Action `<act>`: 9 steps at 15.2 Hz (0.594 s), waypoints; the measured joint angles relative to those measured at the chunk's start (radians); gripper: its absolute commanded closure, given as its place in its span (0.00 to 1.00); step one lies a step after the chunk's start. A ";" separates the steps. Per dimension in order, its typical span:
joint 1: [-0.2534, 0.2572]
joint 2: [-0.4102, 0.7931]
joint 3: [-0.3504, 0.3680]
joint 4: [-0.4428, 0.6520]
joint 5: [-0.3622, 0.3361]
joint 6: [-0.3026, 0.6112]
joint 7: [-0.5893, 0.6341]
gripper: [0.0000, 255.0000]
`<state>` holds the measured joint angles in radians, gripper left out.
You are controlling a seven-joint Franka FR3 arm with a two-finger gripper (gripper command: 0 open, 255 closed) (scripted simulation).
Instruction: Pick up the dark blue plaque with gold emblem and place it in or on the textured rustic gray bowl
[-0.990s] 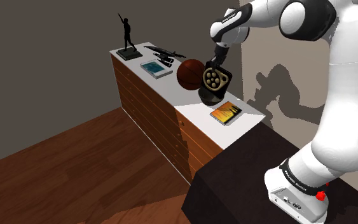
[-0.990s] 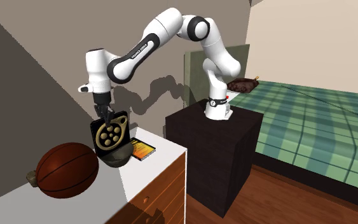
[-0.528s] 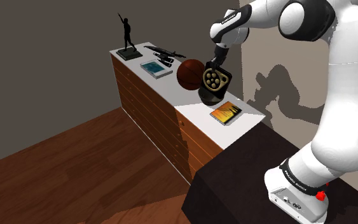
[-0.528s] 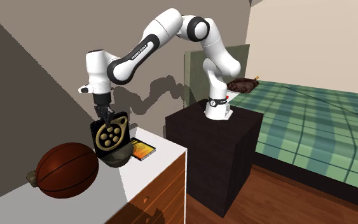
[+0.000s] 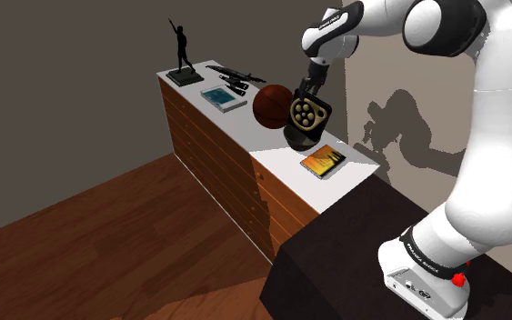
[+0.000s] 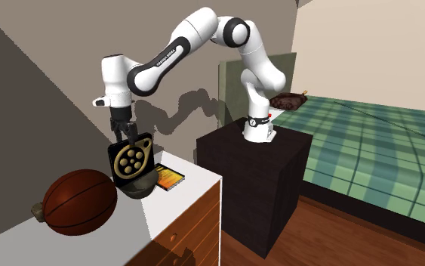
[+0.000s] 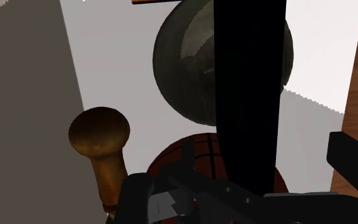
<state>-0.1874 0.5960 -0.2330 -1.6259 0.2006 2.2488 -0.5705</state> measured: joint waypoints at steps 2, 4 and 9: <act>0.006 -0.031 -0.006 0.010 -0.010 -0.040 0.009 0.00; 0.005 -0.044 -0.009 0.016 -0.013 -0.057 0.009 0.00; 0.005 -0.046 -0.009 0.018 -0.014 -0.063 0.009 0.00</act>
